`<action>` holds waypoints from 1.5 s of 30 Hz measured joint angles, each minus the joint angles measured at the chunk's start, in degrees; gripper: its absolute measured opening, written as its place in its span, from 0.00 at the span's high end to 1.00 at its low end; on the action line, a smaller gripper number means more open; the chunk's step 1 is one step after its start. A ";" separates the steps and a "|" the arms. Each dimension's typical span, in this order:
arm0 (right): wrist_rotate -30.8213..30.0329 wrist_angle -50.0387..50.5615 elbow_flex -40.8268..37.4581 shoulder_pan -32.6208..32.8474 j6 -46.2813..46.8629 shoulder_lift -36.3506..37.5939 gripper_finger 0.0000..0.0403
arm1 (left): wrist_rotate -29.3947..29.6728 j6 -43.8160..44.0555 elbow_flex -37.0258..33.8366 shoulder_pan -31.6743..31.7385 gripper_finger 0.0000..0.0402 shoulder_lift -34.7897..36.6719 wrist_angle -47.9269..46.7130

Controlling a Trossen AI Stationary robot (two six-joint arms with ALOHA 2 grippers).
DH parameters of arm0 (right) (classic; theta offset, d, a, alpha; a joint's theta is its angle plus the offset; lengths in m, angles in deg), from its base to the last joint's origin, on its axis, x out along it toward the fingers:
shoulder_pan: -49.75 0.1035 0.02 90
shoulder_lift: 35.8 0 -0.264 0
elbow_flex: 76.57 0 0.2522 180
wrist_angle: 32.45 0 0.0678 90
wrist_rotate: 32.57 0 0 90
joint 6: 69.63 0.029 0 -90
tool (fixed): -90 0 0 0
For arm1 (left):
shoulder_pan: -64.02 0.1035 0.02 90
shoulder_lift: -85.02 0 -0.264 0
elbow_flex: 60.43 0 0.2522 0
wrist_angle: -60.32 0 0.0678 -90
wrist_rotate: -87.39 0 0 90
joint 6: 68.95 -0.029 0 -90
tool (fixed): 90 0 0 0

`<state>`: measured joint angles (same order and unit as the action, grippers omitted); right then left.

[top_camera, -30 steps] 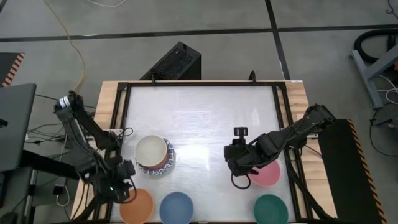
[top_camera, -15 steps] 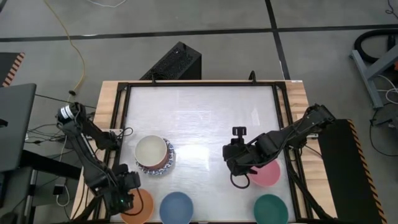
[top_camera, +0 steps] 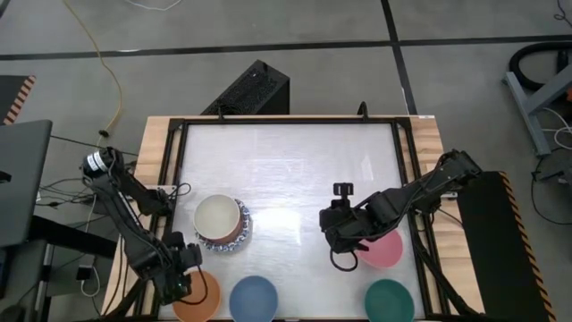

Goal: Nest bowls inside each other
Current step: Stack the light orange bowl into the white bowl

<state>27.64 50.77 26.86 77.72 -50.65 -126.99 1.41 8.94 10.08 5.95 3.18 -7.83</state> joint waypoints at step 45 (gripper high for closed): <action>-0.05 -7.34 0.00 -0.23 -6.73 0.00 0.65 | 0.92 -0.28 8.58 7.57 1.00 0.20 -0.64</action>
<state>27.58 43.43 26.86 77.49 -57.38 -126.99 2.33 8.66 18.65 13.52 3.37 -8.47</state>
